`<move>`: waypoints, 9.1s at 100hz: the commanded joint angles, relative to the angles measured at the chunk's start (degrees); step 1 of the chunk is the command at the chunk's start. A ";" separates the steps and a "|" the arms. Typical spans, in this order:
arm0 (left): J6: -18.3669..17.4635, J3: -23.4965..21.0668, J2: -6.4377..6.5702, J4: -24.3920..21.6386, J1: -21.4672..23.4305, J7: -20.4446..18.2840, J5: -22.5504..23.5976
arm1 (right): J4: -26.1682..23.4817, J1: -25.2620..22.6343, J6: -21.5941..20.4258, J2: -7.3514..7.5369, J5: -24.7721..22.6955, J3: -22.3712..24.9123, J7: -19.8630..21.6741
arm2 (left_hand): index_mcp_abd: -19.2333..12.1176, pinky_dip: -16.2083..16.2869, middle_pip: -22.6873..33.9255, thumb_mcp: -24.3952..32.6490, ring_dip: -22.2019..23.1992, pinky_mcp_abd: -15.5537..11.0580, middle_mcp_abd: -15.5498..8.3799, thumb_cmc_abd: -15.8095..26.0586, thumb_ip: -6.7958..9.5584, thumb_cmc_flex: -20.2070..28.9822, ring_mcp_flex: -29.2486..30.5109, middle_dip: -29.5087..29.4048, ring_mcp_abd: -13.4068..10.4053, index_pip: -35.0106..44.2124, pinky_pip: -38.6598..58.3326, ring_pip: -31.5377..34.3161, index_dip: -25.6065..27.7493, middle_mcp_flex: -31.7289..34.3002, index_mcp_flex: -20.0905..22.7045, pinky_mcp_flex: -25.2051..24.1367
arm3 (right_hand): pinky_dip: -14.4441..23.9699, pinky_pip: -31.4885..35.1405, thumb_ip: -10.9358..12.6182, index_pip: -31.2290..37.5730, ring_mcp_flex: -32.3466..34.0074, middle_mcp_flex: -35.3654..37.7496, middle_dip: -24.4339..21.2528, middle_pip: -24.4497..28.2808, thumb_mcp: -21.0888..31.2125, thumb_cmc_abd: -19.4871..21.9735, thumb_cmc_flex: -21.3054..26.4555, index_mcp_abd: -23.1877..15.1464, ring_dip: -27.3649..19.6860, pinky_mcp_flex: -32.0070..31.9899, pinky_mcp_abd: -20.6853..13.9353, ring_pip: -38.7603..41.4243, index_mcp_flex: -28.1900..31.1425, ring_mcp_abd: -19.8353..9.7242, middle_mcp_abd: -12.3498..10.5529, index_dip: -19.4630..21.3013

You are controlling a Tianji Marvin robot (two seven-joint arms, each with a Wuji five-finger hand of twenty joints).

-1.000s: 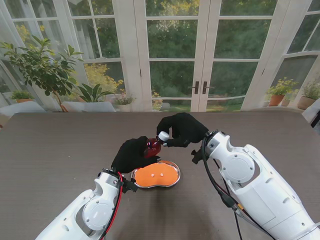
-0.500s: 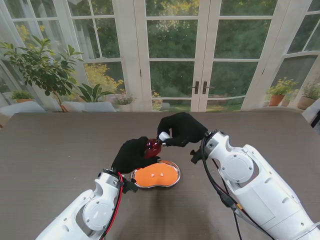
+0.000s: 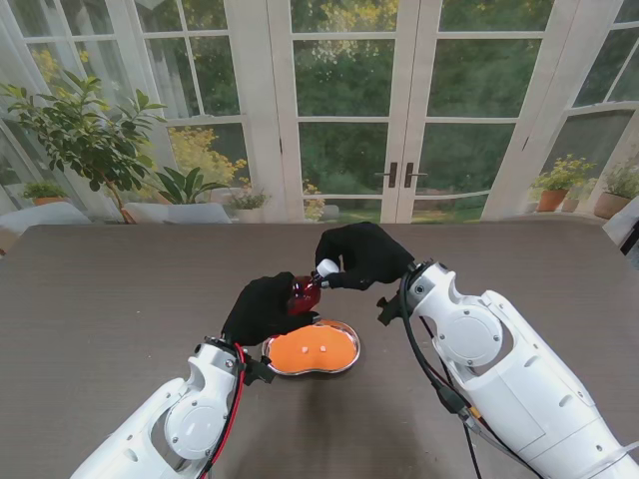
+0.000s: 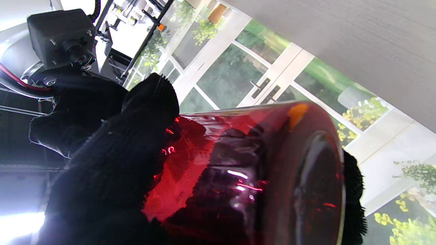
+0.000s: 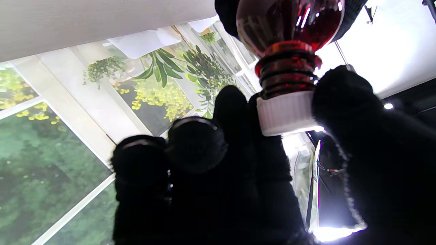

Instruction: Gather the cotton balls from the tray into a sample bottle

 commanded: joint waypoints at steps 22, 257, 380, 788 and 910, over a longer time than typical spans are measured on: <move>-0.11 -0.08 -0.13 -0.20 0.25 -0.97 -0.06 | -1.04 -1.39 2.71 -0.88 0.60 1.58 -1.46 | -12.25 0.32 1.37 15.28 0.81 -3.10 -3.53 19.73 2.15 16.22 2.42 1.60 1.02 17.42 2.25 3.53 0.76 2.99 6.51 -0.47 | -0.06 3.55 1.90 9.40 2.61 2.51 0.83 1.37 2.80 6.18 5.06 -3.04 0.85 1.38 1.59 2.13 3.06 -0.83 0.05 0.25; 1.45 -6.38 1.66 -5.27 7.35 -4.71 2.97 | 52.68 21.39 -5.33 -0.95 -26.31 -32.47 -26.49 | -12.47 0.37 1.49 15.43 0.84 -3.14 -3.61 19.53 2.15 15.92 2.65 1.73 0.87 17.60 2.28 3.70 0.81 3.19 6.58 -0.48 | -2.82 0.63 9.14 -2.33 2.65 -5.40 -3.37 3.34 8.21 -2.99 -8.27 -1.93 -2.76 -1.40 -2.48 -9.70 -0.27 -3.76 -2.89 10.48; 1.59 -6.54 1.74 -5.33 7.64 -5.15 2.84 | 40.22 16.66 -1.47 0.63 -27.84 -20.16 -18.68 | -12.42 0.42 1.37 15.88 0.83 -2.94 -3.39 19.12 1.98 15.79 2.65 1.88 1.16 17.27 2.32 3.66 0.57 3.27 6.65 -0.45 | -1.70 -0.40 8.29 -8.92 -1.00 -13.41 -6.22 0.65 4.52 2.83 -15.95 0.05 -3.07 -5.91 -3.17 -14.36 -10.34 -2.37 -1.10 8.29; 0.70 -7.62 1.71 -6.37 8.75 -5.12 2.27 | 56.46 25.21 4.41 -17.08 -25.44 -51.87 -38.11 | -12.44 0.62 1.14 17.10 0.84 -2.64 -3.17 18.10 1.68 15.08 3.06 2.44 1.43 17.13 2.51 3.78 0.56 3.89 7.12 -0.18 | -1.65 10.15 -2.61 3.84 2.65 13.71 8.73 12.24 5.25 -4.94 1.64 -7.53 10.09 10.13 2.61 22.22 9.92 -5.77 -5.20 -14.34; 0.85 -7.95 1.80 -6.66 9.06 -5.86 1.75 | 57.19 26.33 1.29 -17.50 -25.30 -52.45 -37.43 | -12.31 0.60 0.89 17.09 0.87 -2.42 -3.04 17.91 1.52 15.07 2.85 2.68 1.60 16.85 2.19 3.57 0.37 3.83 7.12 -0.48 | -1.43 10.11 -2.62 -2.49 2.67 13.45 7.94 11.36 6.70 -8.15 -2.11 -4.89 10.16 9.88 1.94 22.22 11.58 -6.46 -6.02 -10.59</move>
